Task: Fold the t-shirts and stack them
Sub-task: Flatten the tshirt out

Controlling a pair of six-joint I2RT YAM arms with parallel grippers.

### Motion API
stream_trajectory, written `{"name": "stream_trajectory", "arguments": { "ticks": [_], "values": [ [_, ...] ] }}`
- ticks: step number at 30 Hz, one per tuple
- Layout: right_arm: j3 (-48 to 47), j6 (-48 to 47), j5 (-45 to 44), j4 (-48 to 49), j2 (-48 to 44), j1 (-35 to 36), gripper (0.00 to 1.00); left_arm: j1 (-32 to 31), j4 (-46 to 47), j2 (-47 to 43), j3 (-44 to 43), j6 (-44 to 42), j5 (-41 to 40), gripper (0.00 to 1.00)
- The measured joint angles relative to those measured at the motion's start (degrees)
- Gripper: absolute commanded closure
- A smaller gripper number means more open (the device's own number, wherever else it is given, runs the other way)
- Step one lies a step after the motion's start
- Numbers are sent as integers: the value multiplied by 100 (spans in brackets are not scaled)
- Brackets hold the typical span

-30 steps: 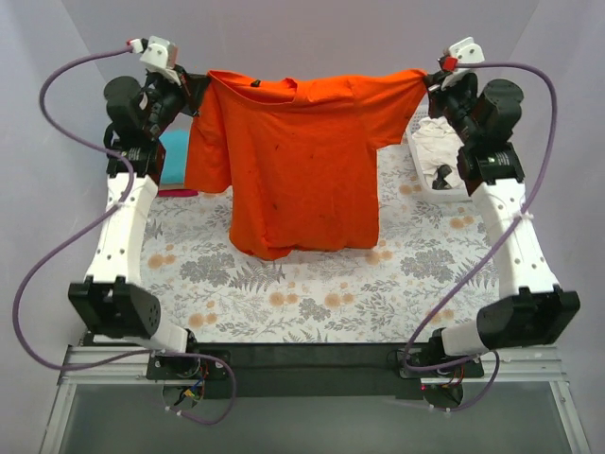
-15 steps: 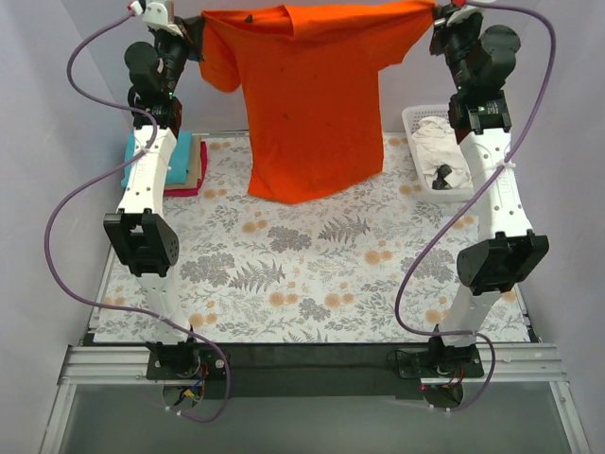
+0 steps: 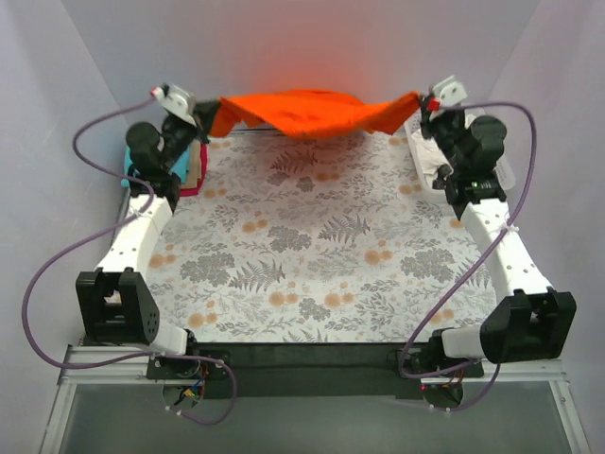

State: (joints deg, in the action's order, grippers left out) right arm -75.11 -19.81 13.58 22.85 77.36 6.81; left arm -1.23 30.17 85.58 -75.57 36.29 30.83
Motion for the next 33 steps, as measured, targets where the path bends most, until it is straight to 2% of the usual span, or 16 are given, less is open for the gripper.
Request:
{"name": "stream_trajectory", "arguments": {
  "ticks": [3, 6, 10, 12, 13, 14, 15, 16, 18, 21, 23, 26, 28, 31, 33],
  "values": [
    [1375, -461, 339, -358, -354, 20, 99, -42, -426, -579, 1759, -568, 442, 100],
    [2371, -975, 667, -955, -796, 114, 99, -76, -1196, -1209, 3058, -1178, 778, 100],
    [3143, -1770, 1071, -1974, -1744, 452, 99, -109, -2533, -2164, 3757, -2149, 1287, 100],
    [3289, -2190, 1266, -2557, -2197, 658, 99, -125, -3320, -2579, 3779, -2830, 1561, 91],
    [3335, -2422, 1368, -2896, -2404, 754, 77, -127, -3812, -2787, 3775, -3272, 1696, 81],
    [3351, -2656, 1486, -3338, -2625, 809, 57, -127, -4253, -2944, 3770, -3626, 1788, 55],
    [3359, -2852, 1550, -3652, -2765, 907, 40, -127, -4710, -3060, 3770, -3943, 1838, 50],
    [3351, -3069, 1622, -4022, -2900, 962, 18, -129, -5134, -3150, 3766, -4129, 1838, 49],
    [3348, -3440, 1696, -4804, -3241, 1067, 12, -127, -5827, -3206, 3713, -4404, 1816, 44],
    [3246, -3851, 1644, -5574, -3650, 1126, 14, -94, -6870, -3132, 3453, -4717, 1814, 44],
    [3121, -4074, 1565, -5864, -3801, 1126, 23, -57, -7377, -3077, 3233, -4787, 1816, 44],
    [2957, -4238, 1504, -6048, -3790, 1128, 39, -13, -7514, -3069, 3154, -4500, 1738, 47],
    [2809, -4059, 1482, -6039, -3403, 1128, 49, 2, -7392, -2909, 3145, -4004, 1486, 53],
    [2465, -3554, 1440, -5914, -2361, 1130, 65, 20, -7110, -2118, 2861, -3106, 841, 63],
    [2157, -3163, 1370, -5678, -1591, 1152, 69, 55, -6863, -1530, 2623, -2640, 400, 70]
  ]
}}
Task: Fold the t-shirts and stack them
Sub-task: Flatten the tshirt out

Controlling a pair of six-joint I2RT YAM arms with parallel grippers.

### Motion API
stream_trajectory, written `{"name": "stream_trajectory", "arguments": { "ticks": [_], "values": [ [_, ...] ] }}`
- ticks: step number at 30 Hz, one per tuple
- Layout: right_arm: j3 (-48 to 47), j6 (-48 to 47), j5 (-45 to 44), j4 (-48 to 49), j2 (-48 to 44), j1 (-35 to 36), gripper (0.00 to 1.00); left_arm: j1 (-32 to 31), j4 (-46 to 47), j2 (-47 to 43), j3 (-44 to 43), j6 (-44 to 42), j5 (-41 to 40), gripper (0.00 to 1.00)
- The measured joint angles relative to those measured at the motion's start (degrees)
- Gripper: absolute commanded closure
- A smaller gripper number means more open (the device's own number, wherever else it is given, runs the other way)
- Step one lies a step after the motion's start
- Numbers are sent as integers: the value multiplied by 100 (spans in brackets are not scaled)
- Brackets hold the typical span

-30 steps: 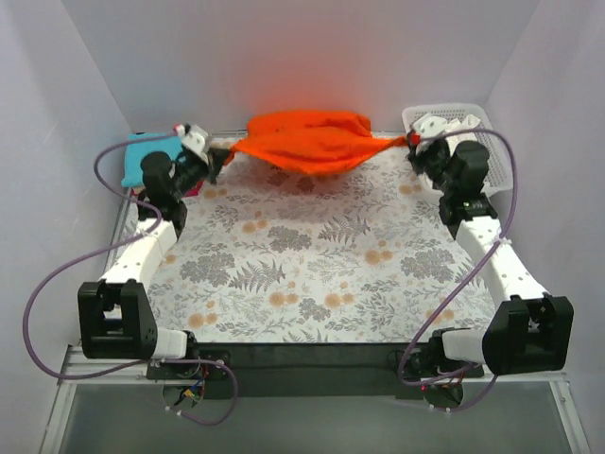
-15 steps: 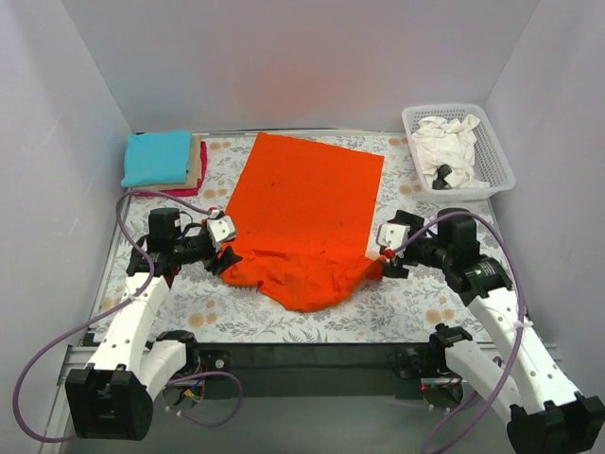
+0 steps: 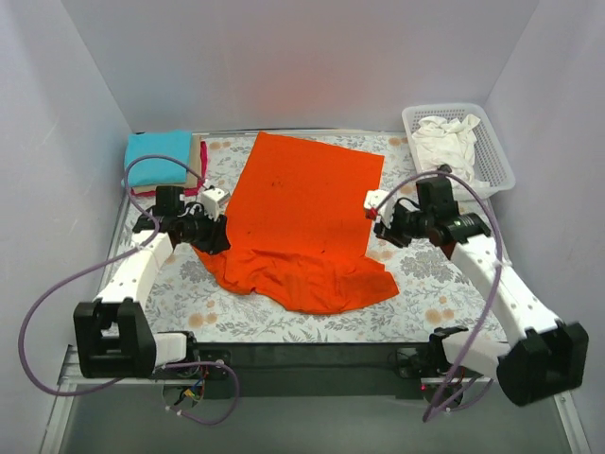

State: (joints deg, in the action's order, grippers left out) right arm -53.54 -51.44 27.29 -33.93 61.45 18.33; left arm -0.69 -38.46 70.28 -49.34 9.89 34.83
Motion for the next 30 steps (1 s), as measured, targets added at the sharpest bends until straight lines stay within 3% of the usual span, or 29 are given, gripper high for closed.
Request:
{"name": "stream_trajectory", "arguments": {
  "ticks": [7, 13, 19, 26, 30],
  "values": [
    [-1270, 1130, -398, 706, 2426, 107, 82, 533, 599, 1279, -341, 1102, -1209, 75],
    [-1683, 1241, -737, 1172, 3571, 302, 86, 573, 994, 2245, -146, 1471, -1908, 78],
    [-1600, 1056, -1093, 1233, 4113, 398, 88, 804, 1187, 2288, -175, 1720, -2026, 80],
    [-994, 898, -1311, 1139, 4116, 387, 93, 1491, 981, 2103, -85, 1290, -2433, 80],
    [-850, 855, -1222, 975, 3993, 444, 93, 1797, 719, 1969, -13, 946, -2570, 71]
  ]
}}
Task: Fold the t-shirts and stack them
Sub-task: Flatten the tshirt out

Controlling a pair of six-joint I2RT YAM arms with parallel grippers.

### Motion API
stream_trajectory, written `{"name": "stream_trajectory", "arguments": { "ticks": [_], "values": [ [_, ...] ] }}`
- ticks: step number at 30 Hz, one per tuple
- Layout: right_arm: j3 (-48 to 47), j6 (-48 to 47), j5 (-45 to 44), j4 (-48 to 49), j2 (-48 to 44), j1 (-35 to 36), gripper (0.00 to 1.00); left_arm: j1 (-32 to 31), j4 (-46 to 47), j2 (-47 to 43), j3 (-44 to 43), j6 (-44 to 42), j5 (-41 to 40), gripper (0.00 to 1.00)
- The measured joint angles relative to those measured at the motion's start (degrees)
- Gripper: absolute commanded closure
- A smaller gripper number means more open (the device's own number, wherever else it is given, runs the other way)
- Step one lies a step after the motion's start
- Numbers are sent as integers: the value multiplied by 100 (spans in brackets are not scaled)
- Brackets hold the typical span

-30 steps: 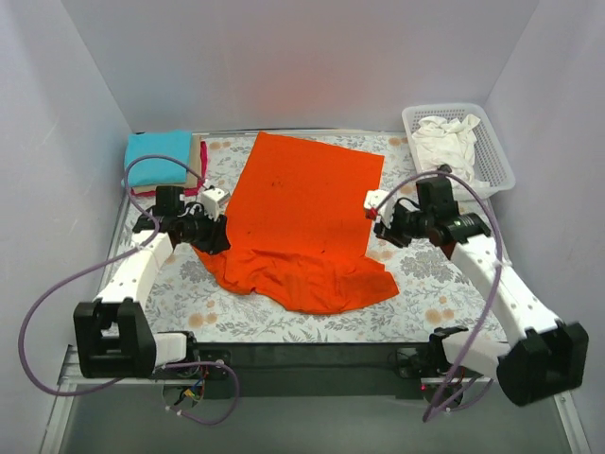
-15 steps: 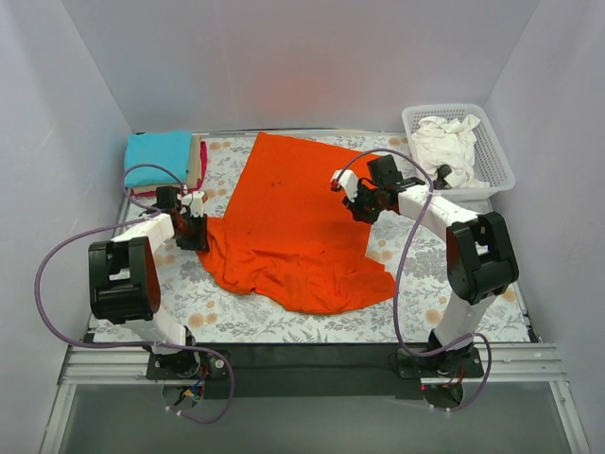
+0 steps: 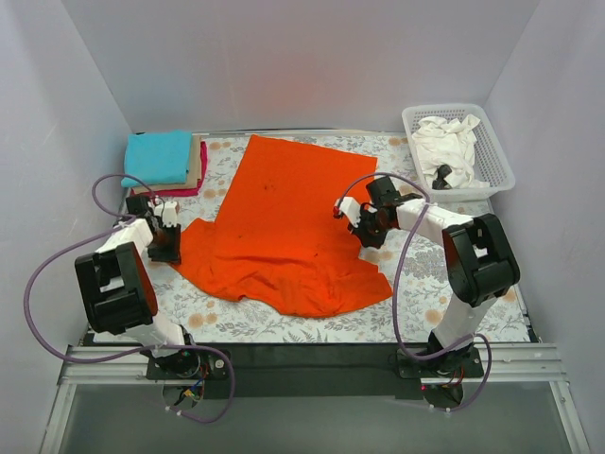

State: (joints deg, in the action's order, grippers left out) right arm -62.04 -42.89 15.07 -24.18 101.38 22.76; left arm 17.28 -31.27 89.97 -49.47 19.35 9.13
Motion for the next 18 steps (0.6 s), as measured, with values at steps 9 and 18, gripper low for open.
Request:
{"name": "stream_trajectory", "arguments": {
  "ticks": [9, 18],
  "values": [
    [153, 168, 120, -901, -866, 476, 85, 17, -905, -37, -986, 46, 627, 65],
    [190, 11, 299, -1322, -2498, 675, 84, -400, -1117, -592, -1178, 81, 1040, 64]
  ]
}}
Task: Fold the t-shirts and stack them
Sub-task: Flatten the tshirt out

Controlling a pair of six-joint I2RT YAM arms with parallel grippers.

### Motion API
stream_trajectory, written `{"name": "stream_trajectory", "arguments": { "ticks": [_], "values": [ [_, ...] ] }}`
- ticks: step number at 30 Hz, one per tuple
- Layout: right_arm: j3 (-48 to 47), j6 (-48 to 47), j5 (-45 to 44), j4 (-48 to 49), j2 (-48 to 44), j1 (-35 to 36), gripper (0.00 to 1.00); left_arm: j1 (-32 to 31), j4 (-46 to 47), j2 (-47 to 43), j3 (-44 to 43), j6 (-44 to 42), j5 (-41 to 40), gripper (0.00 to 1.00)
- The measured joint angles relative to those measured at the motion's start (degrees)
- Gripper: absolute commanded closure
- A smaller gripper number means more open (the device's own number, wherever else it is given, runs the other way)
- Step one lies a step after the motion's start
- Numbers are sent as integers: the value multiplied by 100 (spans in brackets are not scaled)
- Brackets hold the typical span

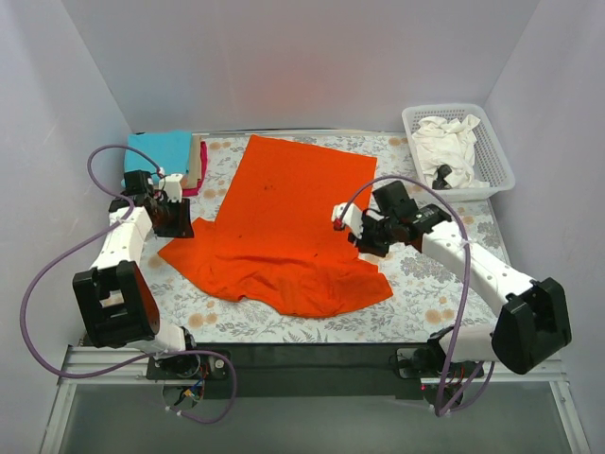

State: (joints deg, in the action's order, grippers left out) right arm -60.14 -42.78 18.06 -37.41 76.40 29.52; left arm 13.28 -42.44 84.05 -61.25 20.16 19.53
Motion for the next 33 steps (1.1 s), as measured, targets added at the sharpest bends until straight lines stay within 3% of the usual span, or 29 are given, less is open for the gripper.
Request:
{"name": "stream_trajectory", "arguments": {
  "ticks": [5, 11, 21, 27, 33],
  "values": [
    [824, -87, 0, -70, 42, 553, 87, -7, -63, 7, 15, 96, 48, 64],
    [1777, -107, -240, -50, 153, 614, 87, 0, -83, 7, 90, 136, 46, 64],
    [1816, -103, -481, 31, 431, 846, 92, -2, -109, 4, 315, 190, 44, 64],
    [1646, -240, 181, -234, 656, 1980, 94, 0, -114, 4, 315, 195, 44, 64],
    [1010, -413, 994, -1161, 1126, 3226, 93, 0, -282, 20, 177, 210, 42, 64]
  ]
}}
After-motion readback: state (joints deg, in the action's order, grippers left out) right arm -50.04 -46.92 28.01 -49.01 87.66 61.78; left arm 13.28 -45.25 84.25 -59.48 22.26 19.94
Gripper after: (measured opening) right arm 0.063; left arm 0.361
